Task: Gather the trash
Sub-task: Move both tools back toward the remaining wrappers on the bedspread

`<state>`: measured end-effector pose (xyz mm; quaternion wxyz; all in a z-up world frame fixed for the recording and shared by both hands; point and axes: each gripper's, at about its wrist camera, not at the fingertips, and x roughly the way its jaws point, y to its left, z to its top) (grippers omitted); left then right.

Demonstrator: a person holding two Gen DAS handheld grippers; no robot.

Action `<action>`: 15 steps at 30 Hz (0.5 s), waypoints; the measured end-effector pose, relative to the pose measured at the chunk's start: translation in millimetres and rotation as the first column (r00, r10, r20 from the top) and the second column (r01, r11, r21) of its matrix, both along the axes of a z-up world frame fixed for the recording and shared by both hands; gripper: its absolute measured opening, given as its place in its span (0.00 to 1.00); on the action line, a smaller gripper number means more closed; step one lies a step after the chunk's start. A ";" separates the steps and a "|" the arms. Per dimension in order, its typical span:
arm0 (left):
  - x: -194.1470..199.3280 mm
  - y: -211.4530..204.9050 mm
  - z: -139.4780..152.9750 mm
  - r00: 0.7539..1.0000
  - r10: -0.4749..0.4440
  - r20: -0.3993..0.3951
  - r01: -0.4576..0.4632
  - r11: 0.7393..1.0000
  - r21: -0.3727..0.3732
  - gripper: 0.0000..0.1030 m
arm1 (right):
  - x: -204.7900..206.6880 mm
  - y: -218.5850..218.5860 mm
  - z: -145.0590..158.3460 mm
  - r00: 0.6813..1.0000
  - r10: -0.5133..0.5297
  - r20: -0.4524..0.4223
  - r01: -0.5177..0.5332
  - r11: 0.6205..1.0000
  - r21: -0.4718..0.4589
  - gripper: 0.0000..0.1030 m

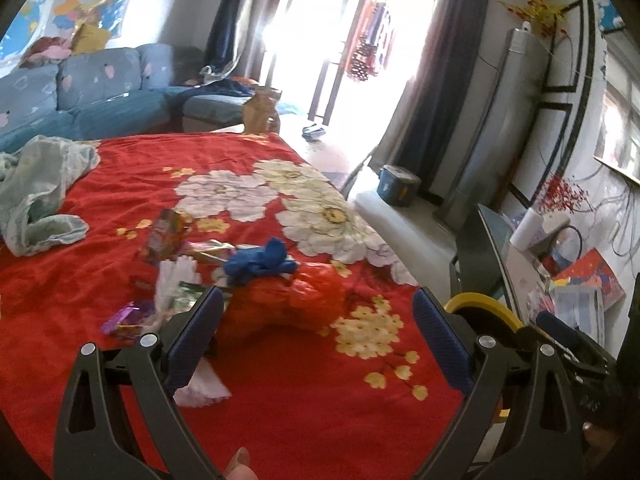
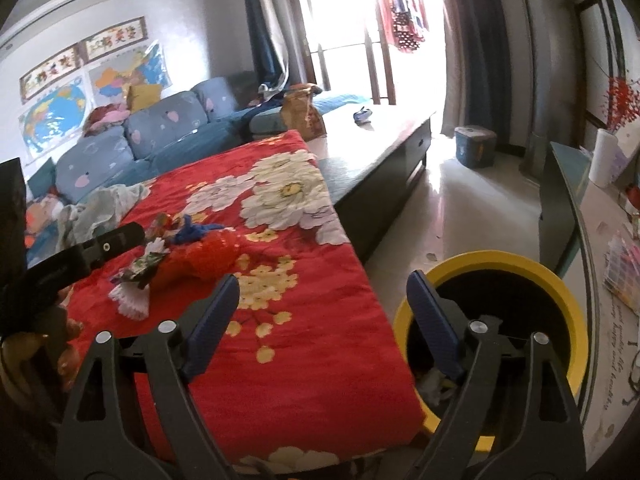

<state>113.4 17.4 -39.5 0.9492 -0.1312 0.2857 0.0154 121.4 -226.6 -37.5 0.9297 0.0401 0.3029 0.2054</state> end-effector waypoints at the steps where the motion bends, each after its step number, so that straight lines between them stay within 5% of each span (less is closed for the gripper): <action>1: -0.9 3.6 0.2 1.000 0.008 0.001 -0.008 1.000 -0.002 0.90 | -0.8 2.5 -0.1 1.000 0.006 0.001 -0.006 1.000 -0.001 0.76; 15: -15.2 59.0 -0.9 0.991 0.135 -0.003 -0.135 0.990 -0.037 0.90 | 4.6 48.5 3.3 0.994 0.106 -0.009 -0.107 0.994 -0.003 0.76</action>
